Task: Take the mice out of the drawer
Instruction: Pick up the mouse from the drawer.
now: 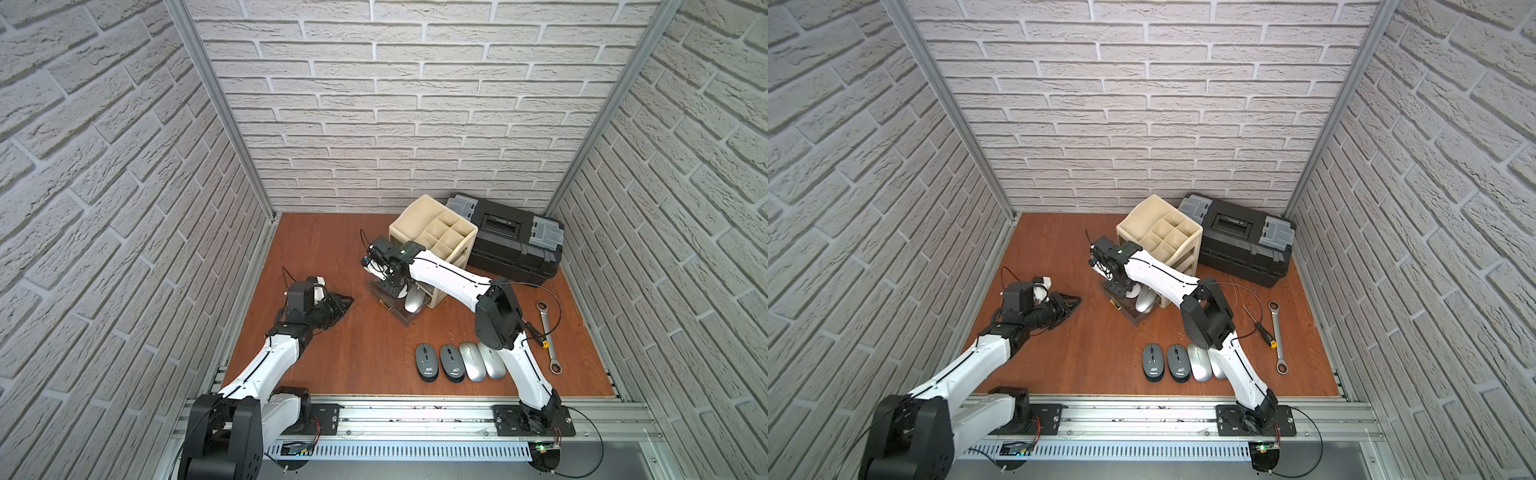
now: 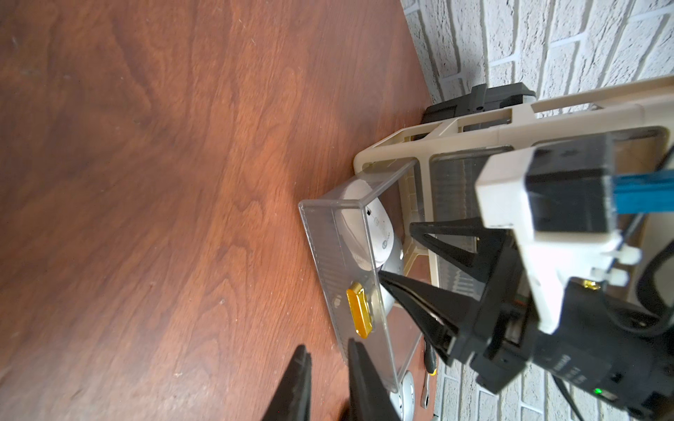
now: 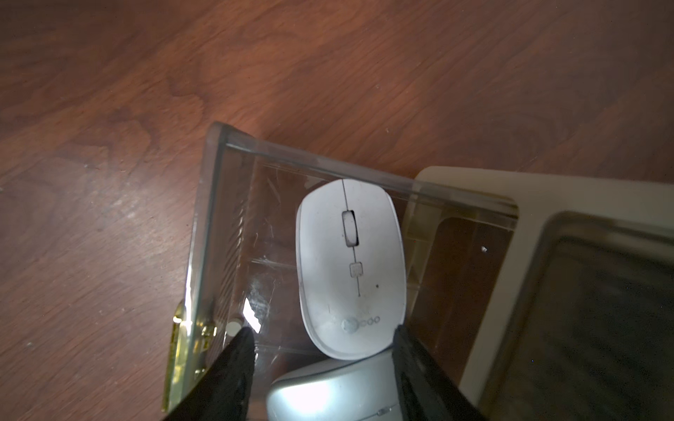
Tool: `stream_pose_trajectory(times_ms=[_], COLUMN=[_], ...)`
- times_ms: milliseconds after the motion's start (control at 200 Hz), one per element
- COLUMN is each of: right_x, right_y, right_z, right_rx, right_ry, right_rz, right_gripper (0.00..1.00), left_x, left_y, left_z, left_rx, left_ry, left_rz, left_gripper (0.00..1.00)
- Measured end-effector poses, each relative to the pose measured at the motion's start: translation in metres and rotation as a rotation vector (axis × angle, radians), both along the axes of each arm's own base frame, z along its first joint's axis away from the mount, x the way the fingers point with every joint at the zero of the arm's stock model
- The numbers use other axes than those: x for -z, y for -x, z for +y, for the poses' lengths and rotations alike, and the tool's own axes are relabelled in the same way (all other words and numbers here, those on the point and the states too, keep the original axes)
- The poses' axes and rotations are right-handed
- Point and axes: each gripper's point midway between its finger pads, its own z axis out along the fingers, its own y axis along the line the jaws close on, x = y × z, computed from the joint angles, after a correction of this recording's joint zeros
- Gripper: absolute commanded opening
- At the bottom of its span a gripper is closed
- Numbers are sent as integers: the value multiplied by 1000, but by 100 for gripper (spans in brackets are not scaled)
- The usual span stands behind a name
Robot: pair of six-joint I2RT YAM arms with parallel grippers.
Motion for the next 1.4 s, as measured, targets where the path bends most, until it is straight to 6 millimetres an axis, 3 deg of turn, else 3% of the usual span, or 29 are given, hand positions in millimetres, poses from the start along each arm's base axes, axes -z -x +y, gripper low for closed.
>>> stream_pose_trajectory(times_ms=[250,465,810,965,1175,1280,1400], right_x=[4,25,26,30,27,24,25], right_y=[-5,-15,-22,-21,-19,-14,-12], right_z=[2,-4,-6,-6,0,5,6], right_rx=[2,19,51,74,98,98,102], right_ry=[6,64,74,53,-8,-41,-53], right_rz=[-11,-32,-64,-38,-11,13,28], right_gripper=[62,59,71,66,48,48,55], left_x=[1,1,2,2,2,3,5], left_y=[-2,-3,-3,-3,-3,-4,-5], left_z=[0,-1,-1,-1,-1,-1,-1], left_rx=[1,0,-3,-3,-3,-3,-4], left_ry=[2,4,6,6,6,6,8], left_rz=[-3,-4,3,3,2,5,7], left_gripper=[22,22,22,22,22,21,21])
